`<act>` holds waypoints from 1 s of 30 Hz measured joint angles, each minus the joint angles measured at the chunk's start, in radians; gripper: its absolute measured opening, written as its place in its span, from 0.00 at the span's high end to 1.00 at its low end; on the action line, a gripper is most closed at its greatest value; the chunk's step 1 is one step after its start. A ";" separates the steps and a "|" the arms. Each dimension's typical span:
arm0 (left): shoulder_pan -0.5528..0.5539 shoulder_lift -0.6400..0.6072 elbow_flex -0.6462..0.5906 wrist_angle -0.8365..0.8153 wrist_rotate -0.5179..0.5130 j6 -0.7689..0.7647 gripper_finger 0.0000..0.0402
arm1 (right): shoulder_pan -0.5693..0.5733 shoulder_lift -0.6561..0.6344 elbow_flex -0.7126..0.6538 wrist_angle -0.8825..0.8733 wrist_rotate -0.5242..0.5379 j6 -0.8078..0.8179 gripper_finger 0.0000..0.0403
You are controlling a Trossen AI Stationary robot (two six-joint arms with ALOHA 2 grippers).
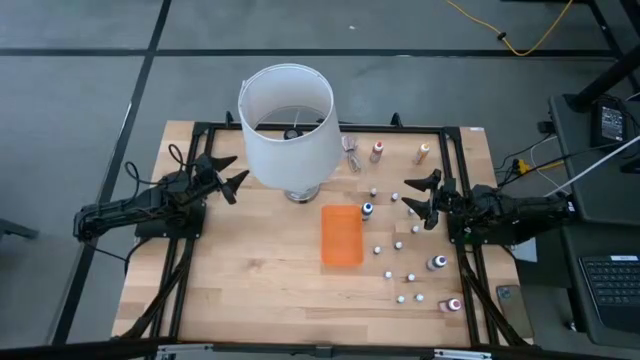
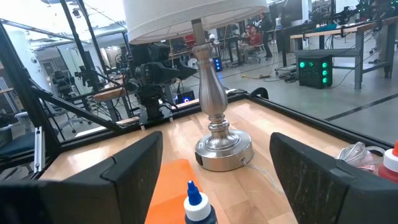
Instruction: Pick & Place food coloring
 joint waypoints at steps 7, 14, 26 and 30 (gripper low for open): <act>0.000 0.000 0.000 0.000 0.000 0.000 0.20 | 0.000 0.000 0.000 0.000 0.000 0.000 0.26; 0.000 0.000 0.000 0.000 0.000 0.000 0.20 | 0.000 0.000 0.000 0.000 0.000 0.000 0.26; 0.000 0.000 0.000 0.000 0.000 0.000 0.20 | 0.000 0.000 0.000 0.004 0.000 0.031 0.26; 0.000 0.000 0.000 0.000 0.000 0.000 0.20 | 0.000 0.001 0.004 0.039 -0.009 0.082 0.26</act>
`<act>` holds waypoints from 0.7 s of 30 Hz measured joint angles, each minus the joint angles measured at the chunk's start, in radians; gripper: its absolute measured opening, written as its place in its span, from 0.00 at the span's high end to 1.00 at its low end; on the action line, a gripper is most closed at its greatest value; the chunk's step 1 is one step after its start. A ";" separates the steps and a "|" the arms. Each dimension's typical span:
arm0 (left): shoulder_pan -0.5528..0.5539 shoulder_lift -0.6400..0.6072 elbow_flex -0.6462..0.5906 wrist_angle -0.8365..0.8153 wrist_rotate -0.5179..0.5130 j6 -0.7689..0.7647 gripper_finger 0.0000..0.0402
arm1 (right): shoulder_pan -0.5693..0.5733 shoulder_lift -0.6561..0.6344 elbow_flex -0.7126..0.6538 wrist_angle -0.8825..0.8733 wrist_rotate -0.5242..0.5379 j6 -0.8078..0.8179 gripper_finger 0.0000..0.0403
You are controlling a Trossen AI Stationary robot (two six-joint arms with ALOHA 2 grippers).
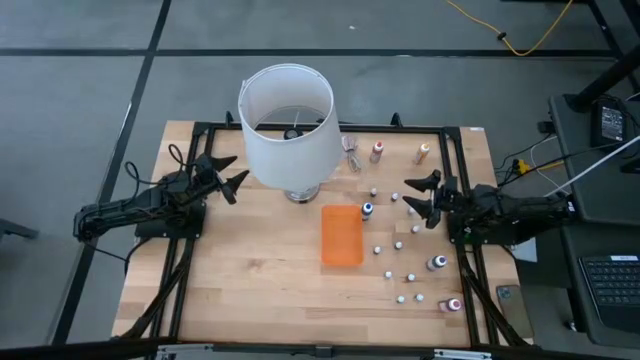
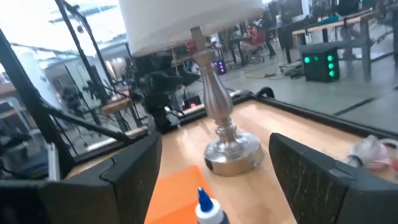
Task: Pick & Place food coloring
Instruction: Put the small black food coloring bottle into the orange bin
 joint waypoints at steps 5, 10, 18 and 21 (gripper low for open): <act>0.000 0.000 0.000 0.000 0.000 0.000 0.20 | 0.000 0.028 0.115 -0.029 -0.001 -0.104 0.26; 0.000 0.000 0.000 0.000 0.000 0.000 0.20 | 0.000 0.092 0.245 -0.079 0.000 -0.133 0.26; 0.000 0.000 0.000 0.000 0.000 0.000 0.20 | 0.000 0.255 0.524 -0.265 0.001 -0.185 0.26; 0.000 0.000 0.000 0.000 0.000 0.000 0.20 | 0.000 0.331 0.632 -0.324 0.008 -0.185 0.26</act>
